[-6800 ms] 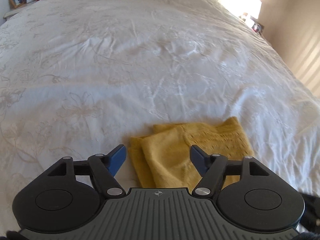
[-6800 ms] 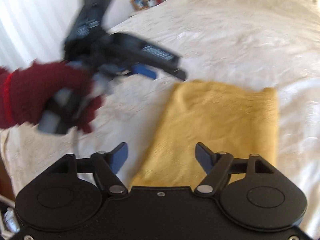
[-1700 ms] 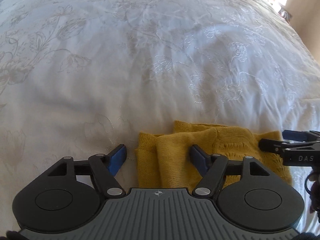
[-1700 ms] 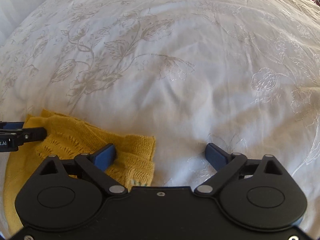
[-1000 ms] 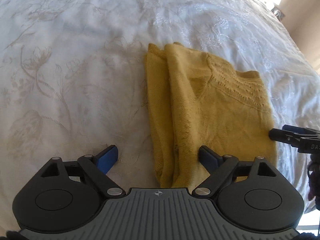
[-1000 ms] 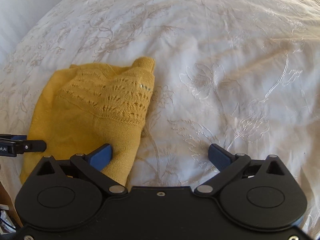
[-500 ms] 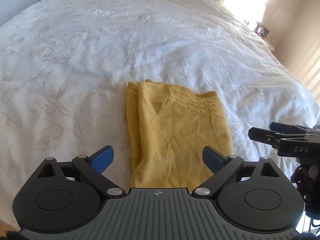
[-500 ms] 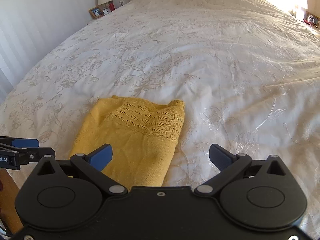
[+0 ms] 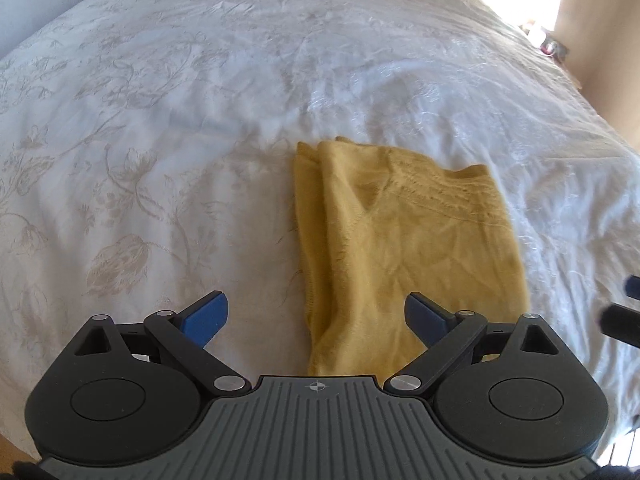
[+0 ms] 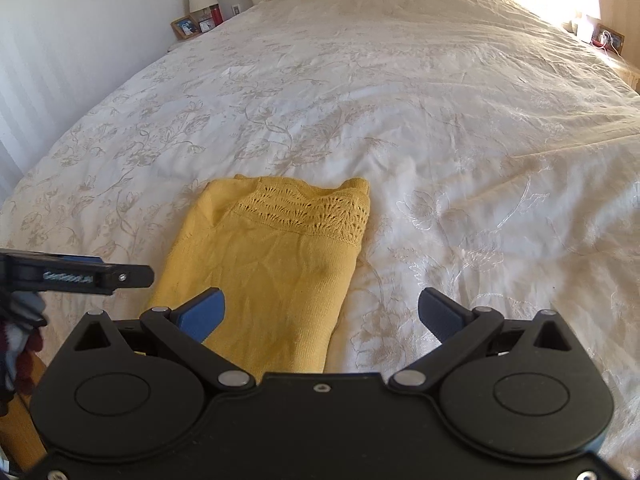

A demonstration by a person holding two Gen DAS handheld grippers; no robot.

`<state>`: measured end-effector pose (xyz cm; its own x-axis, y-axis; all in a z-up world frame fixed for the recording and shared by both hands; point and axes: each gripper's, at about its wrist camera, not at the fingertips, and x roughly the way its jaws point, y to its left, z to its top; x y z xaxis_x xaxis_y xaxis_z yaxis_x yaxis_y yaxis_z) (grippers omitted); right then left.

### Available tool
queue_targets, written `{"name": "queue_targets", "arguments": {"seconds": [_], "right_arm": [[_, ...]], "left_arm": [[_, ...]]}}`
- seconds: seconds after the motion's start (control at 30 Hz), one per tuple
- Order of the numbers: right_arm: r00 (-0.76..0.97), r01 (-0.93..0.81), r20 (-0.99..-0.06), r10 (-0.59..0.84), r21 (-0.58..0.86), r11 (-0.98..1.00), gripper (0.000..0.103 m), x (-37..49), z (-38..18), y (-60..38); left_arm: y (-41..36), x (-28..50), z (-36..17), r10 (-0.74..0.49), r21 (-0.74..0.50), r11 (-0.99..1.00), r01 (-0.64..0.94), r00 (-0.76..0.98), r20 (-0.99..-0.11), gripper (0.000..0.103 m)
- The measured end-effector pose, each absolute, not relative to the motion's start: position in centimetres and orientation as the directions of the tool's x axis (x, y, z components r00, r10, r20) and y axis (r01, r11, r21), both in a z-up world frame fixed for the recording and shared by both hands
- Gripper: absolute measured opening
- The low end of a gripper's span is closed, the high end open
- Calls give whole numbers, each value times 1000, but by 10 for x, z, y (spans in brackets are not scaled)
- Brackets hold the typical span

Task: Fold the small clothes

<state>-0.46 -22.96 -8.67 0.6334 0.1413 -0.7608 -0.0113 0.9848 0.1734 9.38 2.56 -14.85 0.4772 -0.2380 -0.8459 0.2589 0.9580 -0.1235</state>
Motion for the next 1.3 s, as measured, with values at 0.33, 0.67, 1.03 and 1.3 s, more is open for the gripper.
{"name": "queue_targets", "arguments": {"seconds": [0.33, 0.67, 1.03, 1.3], "right_arm": [[633, 12, -763, 131, 179, 984, 102, -12, -77, -220], [639, 54, -761, 111, 189, 980, 102, -15, -67, -207], [662, 111, -749, 0, 98, 989, 102, -38, -33, -186], [638, 199, -763, -103, 33, 979, 102, -50, -13, -175]], "left_arm": [[53, 115, -178, -191, -123, 975, 182, 428, -883, 97], [37, 41, -72, -222, -67, 962, 266, 611, -760, 96], [8, 13, -37, 16, 174, 969, 177, 655, -755, 96], [19, -11, -28, -54, 104, 972, 211, 631, -774, 96]]}}
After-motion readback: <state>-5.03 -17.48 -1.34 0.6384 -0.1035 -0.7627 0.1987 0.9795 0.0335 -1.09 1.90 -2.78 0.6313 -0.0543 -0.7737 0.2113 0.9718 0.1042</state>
